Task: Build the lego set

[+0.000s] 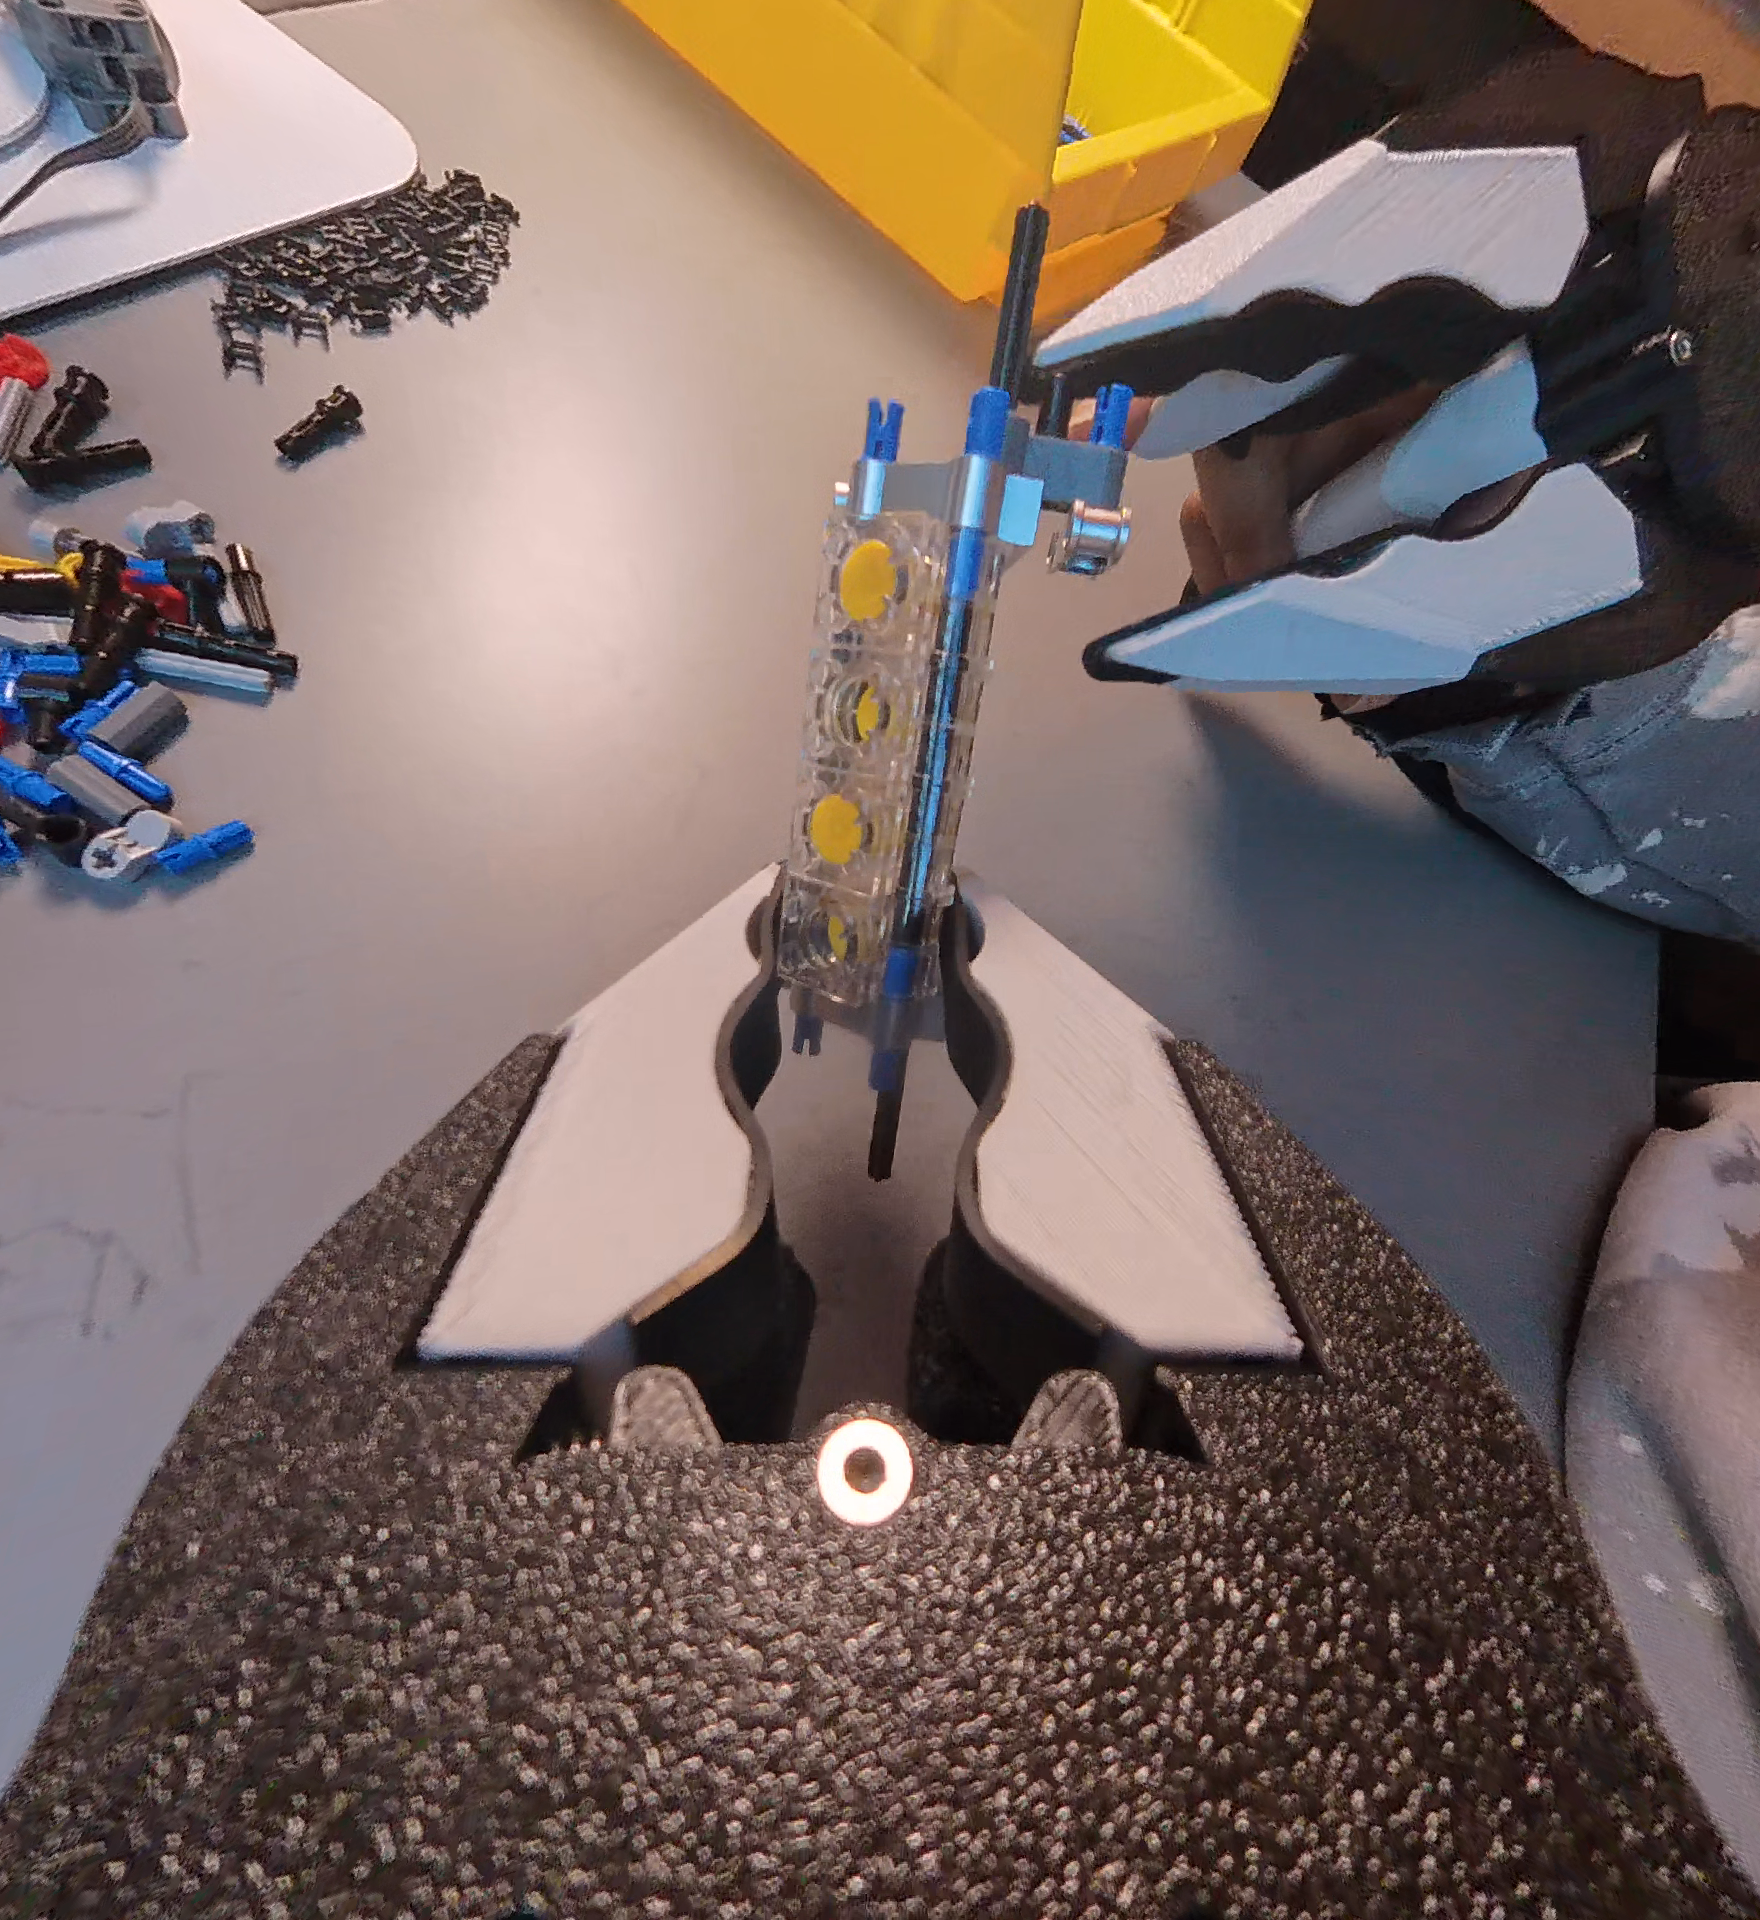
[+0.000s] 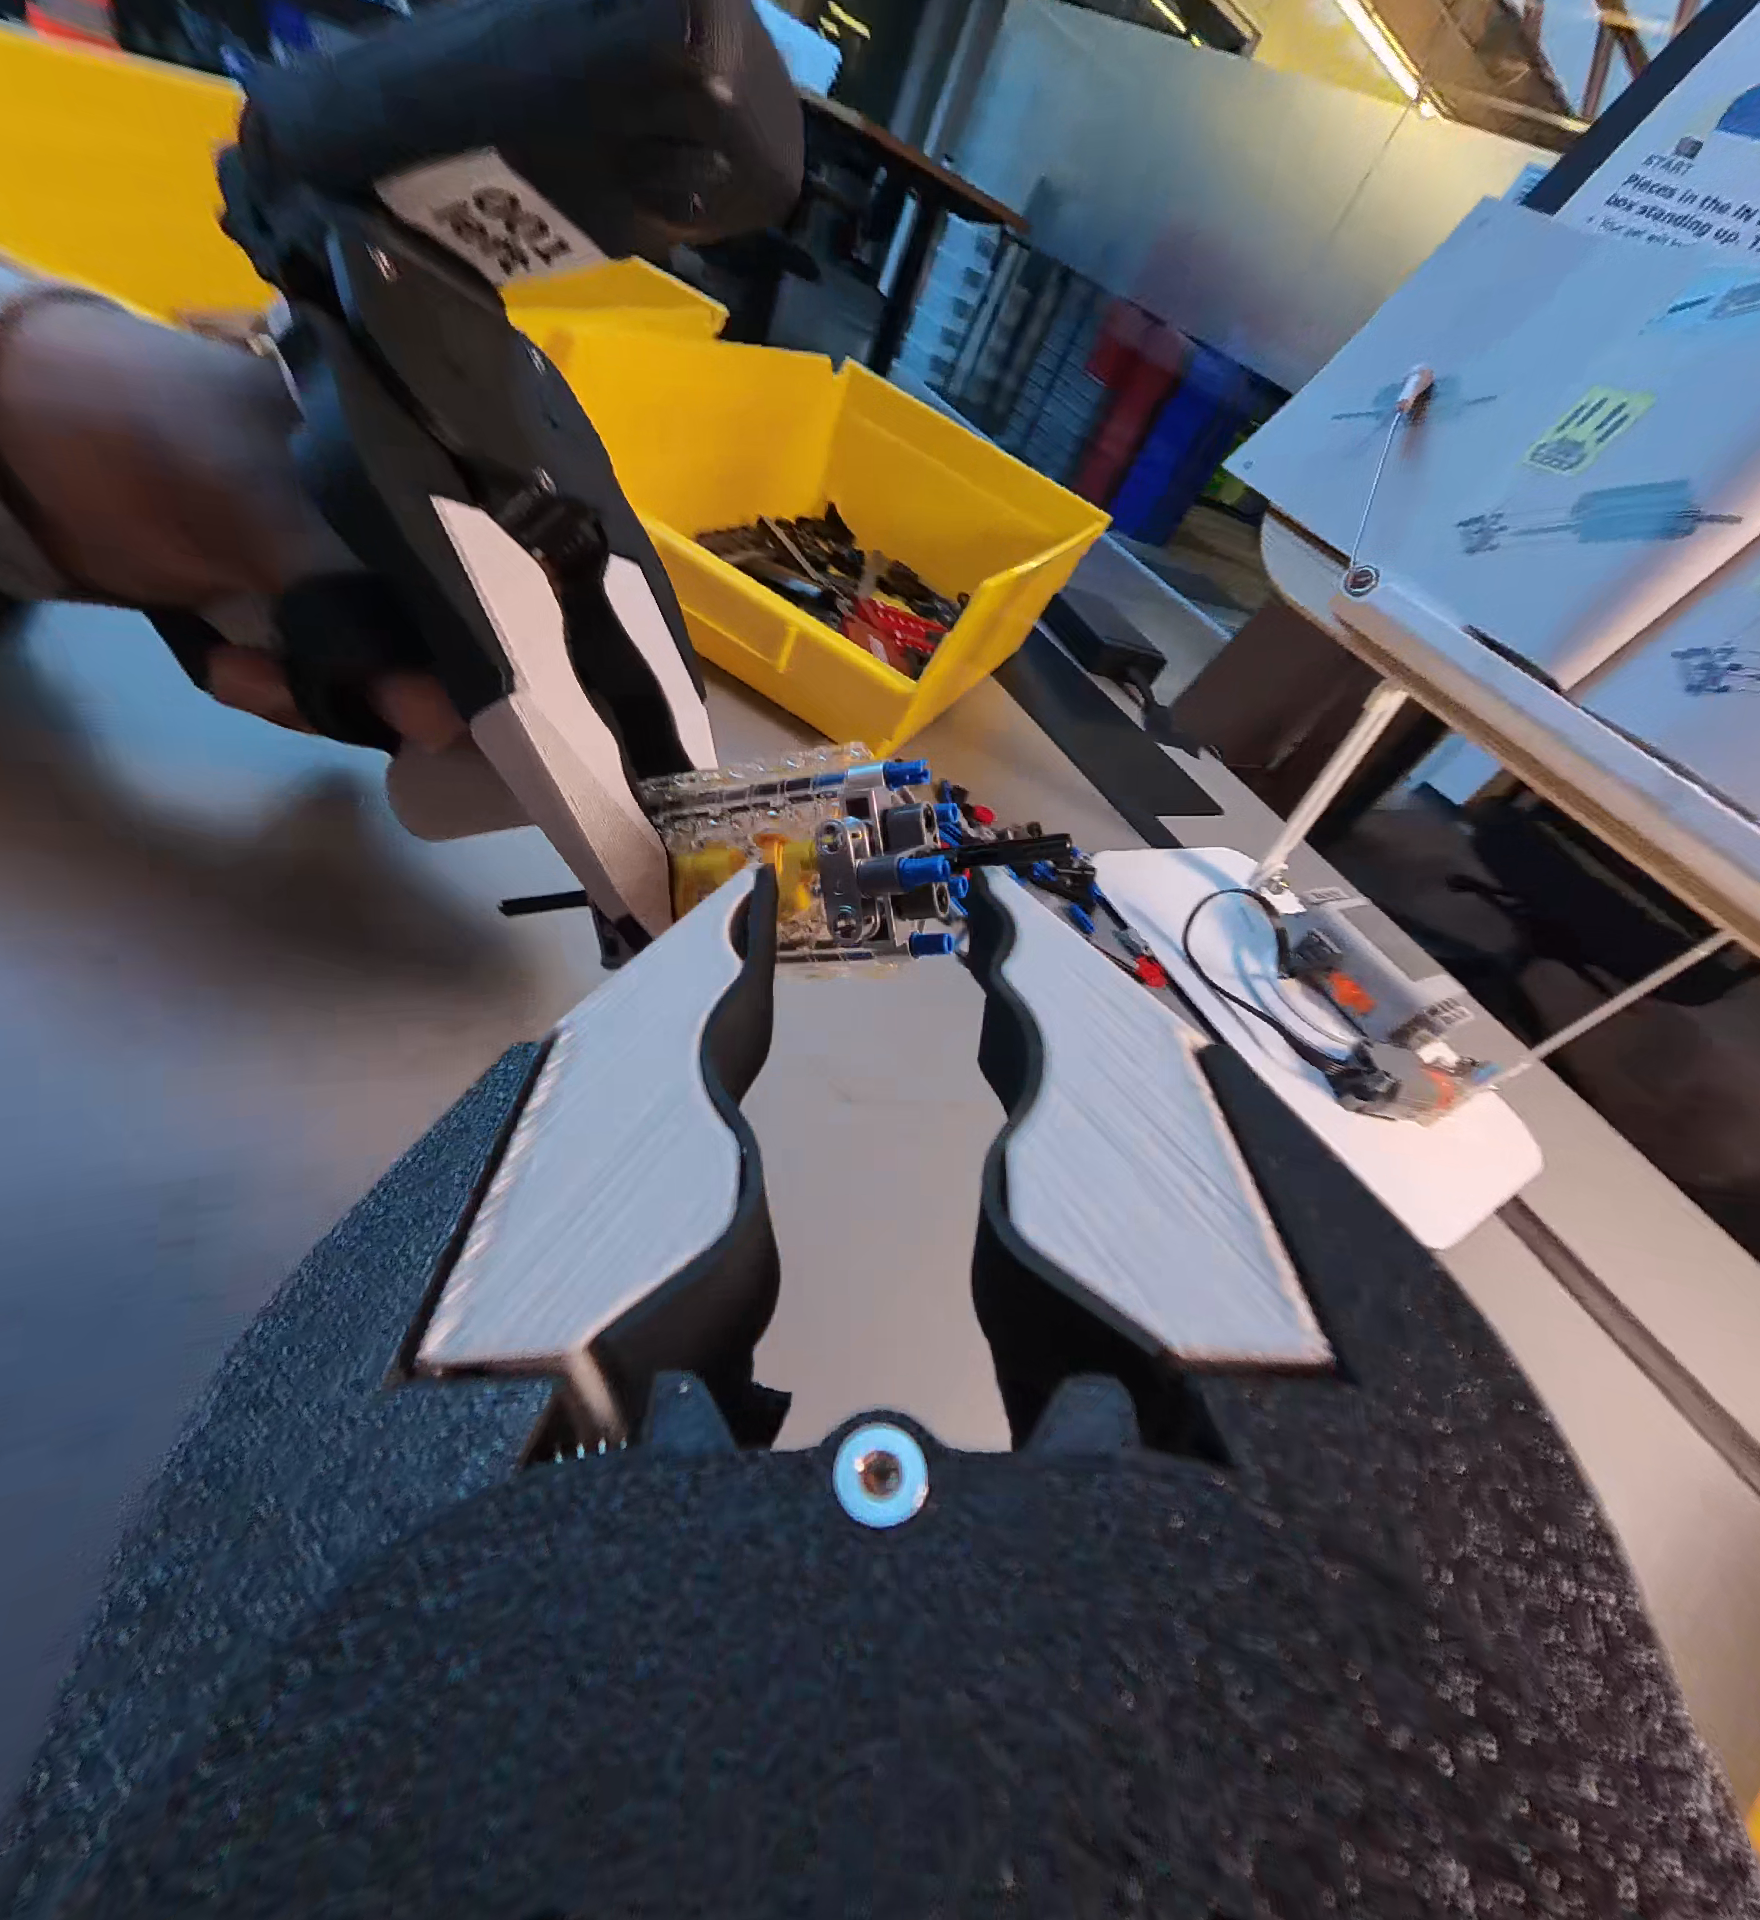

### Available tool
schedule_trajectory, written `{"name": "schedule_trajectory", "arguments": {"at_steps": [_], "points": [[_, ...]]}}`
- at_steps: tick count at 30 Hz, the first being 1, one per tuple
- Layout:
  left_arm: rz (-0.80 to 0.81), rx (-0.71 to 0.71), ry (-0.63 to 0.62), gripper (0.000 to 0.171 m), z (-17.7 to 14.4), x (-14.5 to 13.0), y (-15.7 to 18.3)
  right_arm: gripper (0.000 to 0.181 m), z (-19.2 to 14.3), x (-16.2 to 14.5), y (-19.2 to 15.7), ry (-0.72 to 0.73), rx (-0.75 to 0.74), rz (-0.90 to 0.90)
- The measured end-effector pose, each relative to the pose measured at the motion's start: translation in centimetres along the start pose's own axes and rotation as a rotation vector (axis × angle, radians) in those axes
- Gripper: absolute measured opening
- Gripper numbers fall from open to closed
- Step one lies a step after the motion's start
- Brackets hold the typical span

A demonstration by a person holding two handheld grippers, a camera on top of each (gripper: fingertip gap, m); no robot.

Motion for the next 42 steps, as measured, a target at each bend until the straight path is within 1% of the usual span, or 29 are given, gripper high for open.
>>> {"name": "schedule_trajectory", "arguments": {"at_steps": [2, 4, 5, 7, 9, 10, 15, 17, 22, 27, 35, 39, 42], "points": [[0.005, 0.012, -0.011, 0.026, 0.1, -0.1, 0.1, 0.036, 0.5, -0.5, -0.3, -0.041, -0.005, -0.031], [0.023, 0.001, -0.02, 0.025, 0.2, -0.1, 0.6, 0.025, 0.7, -0.8, -0.2, -0.056, -0.042, -0.053], [0.04, 0.001, -0.025, 0.025, 0.3, -0.1, 0.8, 0.023, 0.8, -1.0, -0.2, -0.067, -0.036, -0.053], [0.073, 0.002, -0.028, 0.028, 0.3, -0.1, 1.3, 0.023, 1.0, -1.5, -0.2, -0.082, 0.013, 0.009], [0.065, -0.04, -0.024, 0.034, 0.3, 0.0, 1.8, 0.016, 1.1, -1.9, -0.2, -0.093, 0.042, 0.052], [0.055, -0.052, -0.022, 0.034, 0.3, 0.0, 1.9, 0.015, 1.2, -2.0, -0.2, -0.095, 0.05, 0.057], [-0.025, -0.122, -0.014, 0.034, 0.2, -0.1, 1.4, 0.015, 1.6, -2.1, 0.0, -0.113, 0.095, 0.1], [-0.033, -0.132, -0.012, 0.034, 0.2, -0.2, 1.4, 0.015, 1.6, -2.1, -0.1, -0.114, 0.1, 0.105], [0.03, -0.08, -0.015, 0.034, 0.1, -0.1, 1.7, 0.016, 1.4, -2.0, 0.0, -0.094, 0.088, 0.084], [0.155, 0.019, -0.001, 0.03, -0.2, 0.4, 2.3, 0.019, 1.1, -1.6, -0.2, -0.026, 0.062, 0.045], [0.191, 0.023, 0.026, 0.029, -0.2, 0.5, 2.0, 0.02, 1.0, -1.5, -0.3, -0.001, 0.028, 0.001], [0.197, -0.022, 0.046, 0.029, -0.1, 0.3, 1.7, 0.02, 0.8, -1.4, -0.5, -0.005, 0.005, -0.047], [0.139, -0.085, 0.046, 0.029, 0.2, 0.0, 1.3, 0.02, 0.9, -1.5, -0.7, -0.025, 0.002, -0.069]]}}
Point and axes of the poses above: each gripper's, where its closed fingertips meet, z out along the fingers, x out of its top, y = z × x across the jaws, the point moved 7 cm from there along -z, back along the fingers, and after that the axes turned 4 degrees about -x, right-handed, at the moved point
